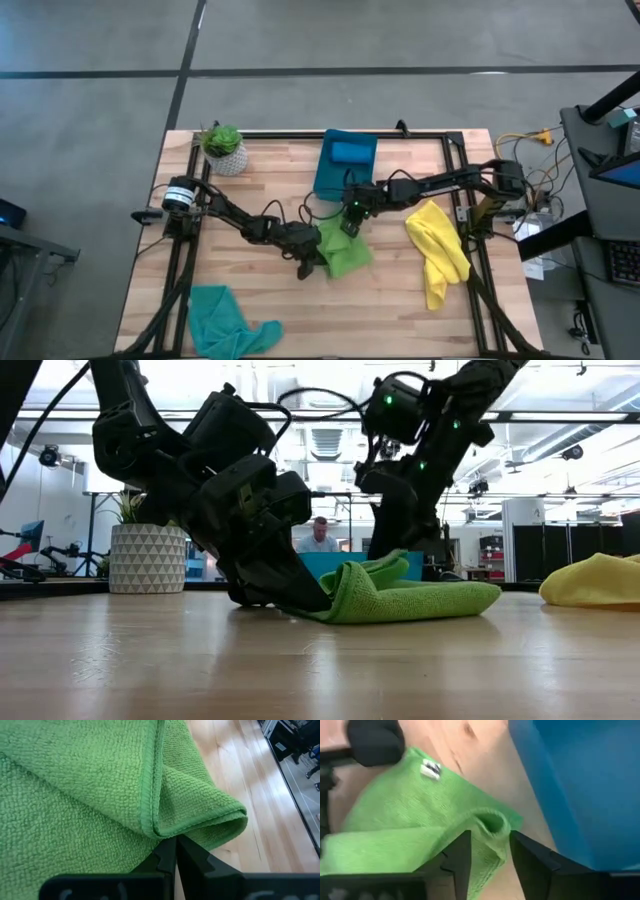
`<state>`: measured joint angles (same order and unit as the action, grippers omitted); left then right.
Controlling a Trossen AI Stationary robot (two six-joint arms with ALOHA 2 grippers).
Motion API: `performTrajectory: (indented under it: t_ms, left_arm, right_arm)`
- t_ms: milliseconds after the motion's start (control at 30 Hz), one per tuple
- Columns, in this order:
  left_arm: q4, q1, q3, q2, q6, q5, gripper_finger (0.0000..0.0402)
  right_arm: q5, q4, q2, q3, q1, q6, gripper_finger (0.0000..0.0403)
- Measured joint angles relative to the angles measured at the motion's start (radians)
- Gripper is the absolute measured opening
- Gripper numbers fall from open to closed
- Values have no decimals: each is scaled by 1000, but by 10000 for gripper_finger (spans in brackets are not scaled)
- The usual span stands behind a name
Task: Fold microfiber towels
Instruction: Fold the green microfiber cloth
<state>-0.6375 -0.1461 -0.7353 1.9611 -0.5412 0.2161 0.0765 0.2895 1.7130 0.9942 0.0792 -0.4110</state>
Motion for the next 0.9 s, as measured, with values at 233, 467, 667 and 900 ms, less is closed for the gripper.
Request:
performTrajectory:
  t_ms: [233,467,667,900]
  left_arm:
    - [24,-2,6,-50,36,-31,0]
    - [133,0,-1,-113,68,-120,0]
    - [141,0,-1,-124,60,-129,0]
    - [191,-11,-3,-188,16,-181,0]
  right_arm:
    - [3,104,-122,-7,-65,-79,143]
    - [73,-3,-125,-54,-262,-251,140]
    - [236,-42,-31,-73,-410,-364,121]
    - [262,-80,89,-73,-452,-438,91]
